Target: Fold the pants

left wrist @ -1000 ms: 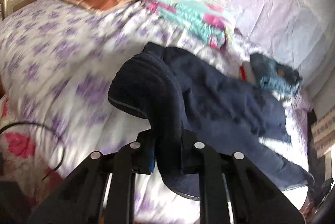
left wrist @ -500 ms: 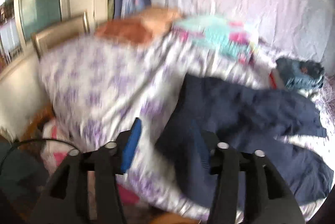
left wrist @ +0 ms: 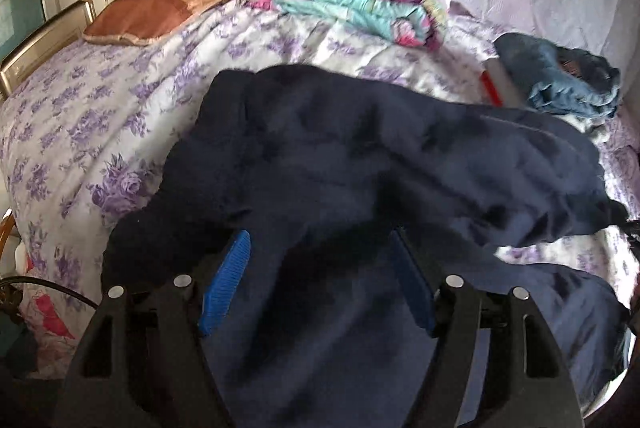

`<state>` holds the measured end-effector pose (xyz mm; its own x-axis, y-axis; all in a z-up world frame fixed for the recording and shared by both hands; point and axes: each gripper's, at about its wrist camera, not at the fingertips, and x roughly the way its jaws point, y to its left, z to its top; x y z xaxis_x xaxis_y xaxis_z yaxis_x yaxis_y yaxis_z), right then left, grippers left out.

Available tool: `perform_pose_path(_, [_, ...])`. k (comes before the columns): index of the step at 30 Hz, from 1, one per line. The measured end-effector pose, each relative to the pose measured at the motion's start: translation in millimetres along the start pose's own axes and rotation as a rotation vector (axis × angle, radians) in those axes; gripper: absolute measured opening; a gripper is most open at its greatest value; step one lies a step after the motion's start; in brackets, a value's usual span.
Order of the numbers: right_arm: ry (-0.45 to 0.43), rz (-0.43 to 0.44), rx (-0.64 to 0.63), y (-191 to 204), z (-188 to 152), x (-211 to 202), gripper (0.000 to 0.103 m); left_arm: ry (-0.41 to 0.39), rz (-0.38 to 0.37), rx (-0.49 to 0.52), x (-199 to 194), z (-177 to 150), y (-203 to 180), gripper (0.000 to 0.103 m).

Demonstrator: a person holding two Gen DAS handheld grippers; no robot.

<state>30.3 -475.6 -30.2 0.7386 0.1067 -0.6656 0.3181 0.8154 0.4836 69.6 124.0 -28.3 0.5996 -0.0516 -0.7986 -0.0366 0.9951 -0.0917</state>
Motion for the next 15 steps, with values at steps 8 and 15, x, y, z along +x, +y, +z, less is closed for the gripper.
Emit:
perform_pose_path(8, [0.038, -0.029, 0.054, -54.5, -55.9, -95.0, 0.009, 0.035, -0.007, 0.065, 11.4, -8.6, -1.0, 0.070])
perform_pose_path(15, [0.069, -0.254, -0.004, -63.0, -60.0, -93.6, 0.063, -0.008, -0.018, 0.004, -14.5, 22.0, 31.9, 0.070])
